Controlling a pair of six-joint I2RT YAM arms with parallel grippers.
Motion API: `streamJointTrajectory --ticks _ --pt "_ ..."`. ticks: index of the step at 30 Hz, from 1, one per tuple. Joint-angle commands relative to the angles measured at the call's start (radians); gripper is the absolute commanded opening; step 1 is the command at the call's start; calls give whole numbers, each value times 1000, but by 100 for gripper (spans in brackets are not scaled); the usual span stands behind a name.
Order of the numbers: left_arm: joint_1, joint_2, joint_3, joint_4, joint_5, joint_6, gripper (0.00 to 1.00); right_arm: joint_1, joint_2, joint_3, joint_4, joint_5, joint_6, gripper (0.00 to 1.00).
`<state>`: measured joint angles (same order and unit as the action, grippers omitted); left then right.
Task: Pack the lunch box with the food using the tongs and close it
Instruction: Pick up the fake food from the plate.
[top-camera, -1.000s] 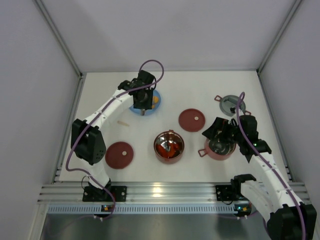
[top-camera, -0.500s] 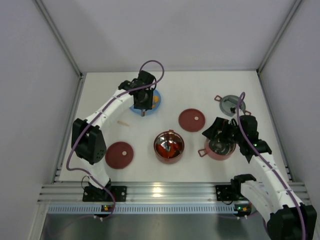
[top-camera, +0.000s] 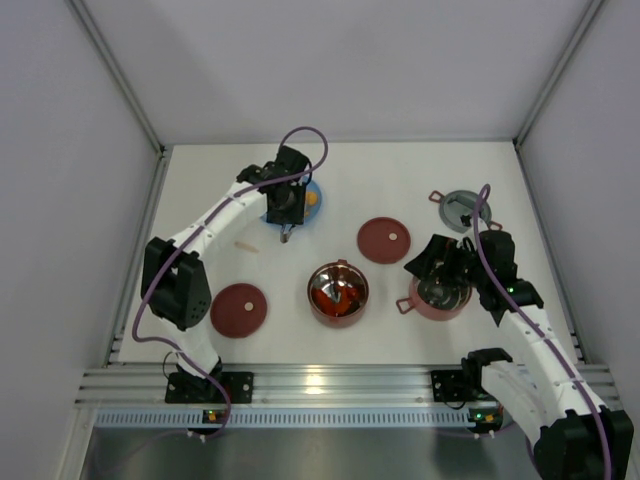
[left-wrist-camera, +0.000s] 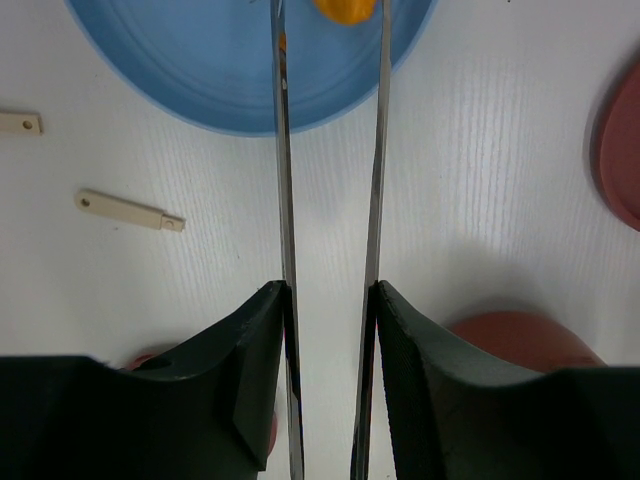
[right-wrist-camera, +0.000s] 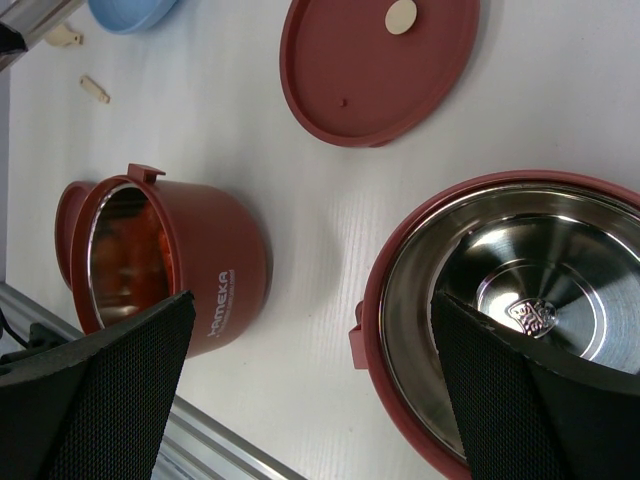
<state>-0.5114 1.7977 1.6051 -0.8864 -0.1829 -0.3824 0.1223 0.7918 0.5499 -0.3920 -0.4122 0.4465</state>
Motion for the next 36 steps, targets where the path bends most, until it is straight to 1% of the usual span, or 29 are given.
streamJointTrajectory --ticks 1,9,13,16,17,18,20,21,22,32,36 --pt "5 -75 -4 23 0 4 45 -10 -17 21 -1 6 -8 99" --pt "7 -92 -19 18 2 7 46 -10 -17 19 -1 10 -6 100" --pt "5 -74 -22 23 2 8 46 -10 -19 18 -1 10 -6 100" --pt "5 -72 -24 30 11 7 39 -10 -20 18 -1 10 -6 99" --pt "7 -73 -22 32 13 7 35 -10 -22 18 -4 10 -6 100" --pt "5 -75 -19 32 10 7 27 -10 -20 18 -4 10 -6 100" --pt "5 -81 -10 27 3 8 20 -10 -20 21 -4 10 -6 100" --pt "5 -81 1 21 0 11 12 -10 -20 21 -4 10 -6 100" --pt "7 -87 7 14 -4 11 10 -10 -20 21 -5 12 -8 99" --pt "5 -129 98 -45 -26 28 0 -10 -20 31 -8 18 -8 99" --pt "4 -138 125 -62 -38 33 0 -10 -20 35 -8 19 -8 100"
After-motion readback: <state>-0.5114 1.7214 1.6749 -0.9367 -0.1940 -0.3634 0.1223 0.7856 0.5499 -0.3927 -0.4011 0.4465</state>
